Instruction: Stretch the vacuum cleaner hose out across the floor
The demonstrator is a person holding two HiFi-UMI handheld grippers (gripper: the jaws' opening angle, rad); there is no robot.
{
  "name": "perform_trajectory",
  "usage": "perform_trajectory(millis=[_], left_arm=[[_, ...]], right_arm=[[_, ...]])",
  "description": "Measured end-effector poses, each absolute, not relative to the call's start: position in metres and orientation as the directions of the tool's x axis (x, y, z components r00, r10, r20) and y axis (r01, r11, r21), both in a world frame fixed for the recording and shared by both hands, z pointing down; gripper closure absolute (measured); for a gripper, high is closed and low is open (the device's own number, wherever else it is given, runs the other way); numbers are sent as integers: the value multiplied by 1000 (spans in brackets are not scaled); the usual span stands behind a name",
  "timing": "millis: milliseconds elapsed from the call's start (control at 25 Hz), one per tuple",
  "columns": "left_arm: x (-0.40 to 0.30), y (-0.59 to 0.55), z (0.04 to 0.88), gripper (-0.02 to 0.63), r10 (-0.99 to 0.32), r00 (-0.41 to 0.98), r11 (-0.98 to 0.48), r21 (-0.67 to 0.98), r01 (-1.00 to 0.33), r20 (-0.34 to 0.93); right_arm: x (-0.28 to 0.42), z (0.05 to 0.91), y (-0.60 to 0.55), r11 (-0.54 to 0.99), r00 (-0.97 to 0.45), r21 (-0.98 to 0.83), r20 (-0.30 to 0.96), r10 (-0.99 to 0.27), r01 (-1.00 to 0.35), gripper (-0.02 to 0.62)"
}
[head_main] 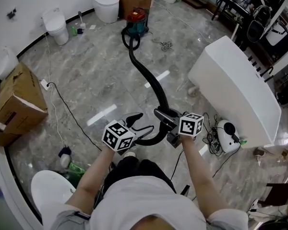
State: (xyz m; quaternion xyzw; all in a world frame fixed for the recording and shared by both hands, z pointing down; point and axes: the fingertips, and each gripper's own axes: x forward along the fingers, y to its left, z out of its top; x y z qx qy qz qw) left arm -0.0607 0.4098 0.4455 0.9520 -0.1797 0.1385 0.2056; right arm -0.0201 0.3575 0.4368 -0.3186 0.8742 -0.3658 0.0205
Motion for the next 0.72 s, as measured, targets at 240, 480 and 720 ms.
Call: perform_trajectory(millis=[240,480,720], left_arm=[[-50,424,432,292,-251,920,-874,336,-349,302],[-47,430,430,292,-246,921,-883,324,-341,302],[-43,441,421,293,-226,933,-892,326,-314,281]], right_arm=[[2,445,359,403,-713,-777,84,-696,-484,437],[21,446,355,319,-607,-847,5,-795,-424,437],[49,470,354,116,-441,-939,42,-896,-324,437]])
